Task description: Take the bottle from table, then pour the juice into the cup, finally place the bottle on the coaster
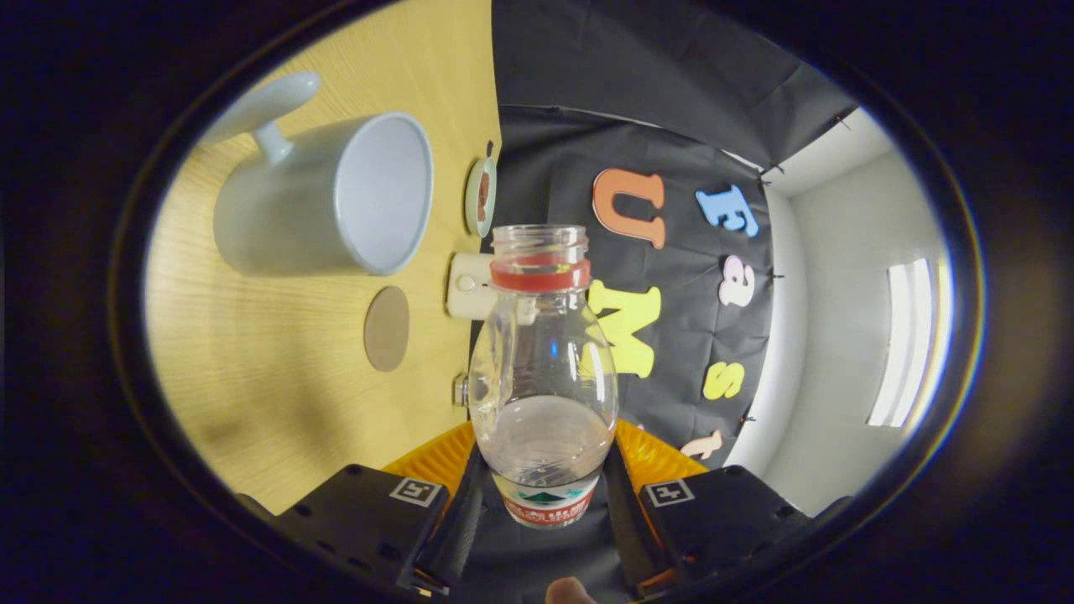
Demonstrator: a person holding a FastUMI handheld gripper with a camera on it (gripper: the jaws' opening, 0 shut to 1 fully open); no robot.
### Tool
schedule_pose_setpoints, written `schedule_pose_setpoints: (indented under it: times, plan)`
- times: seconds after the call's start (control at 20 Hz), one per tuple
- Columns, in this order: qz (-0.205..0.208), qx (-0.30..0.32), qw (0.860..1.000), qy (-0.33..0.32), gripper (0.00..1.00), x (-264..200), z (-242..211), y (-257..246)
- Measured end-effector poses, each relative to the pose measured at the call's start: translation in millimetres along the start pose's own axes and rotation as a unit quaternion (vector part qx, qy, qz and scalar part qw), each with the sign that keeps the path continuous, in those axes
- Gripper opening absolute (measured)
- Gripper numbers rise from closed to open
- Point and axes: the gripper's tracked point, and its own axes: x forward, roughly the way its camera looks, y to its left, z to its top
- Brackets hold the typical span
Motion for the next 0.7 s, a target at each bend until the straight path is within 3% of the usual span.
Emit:
schedule_pose_setpoints:
  times: [0.7]
  plan:
    - [-0.002, -0.025, 1.0, 0.0, 0.73, -1, -5, -11]
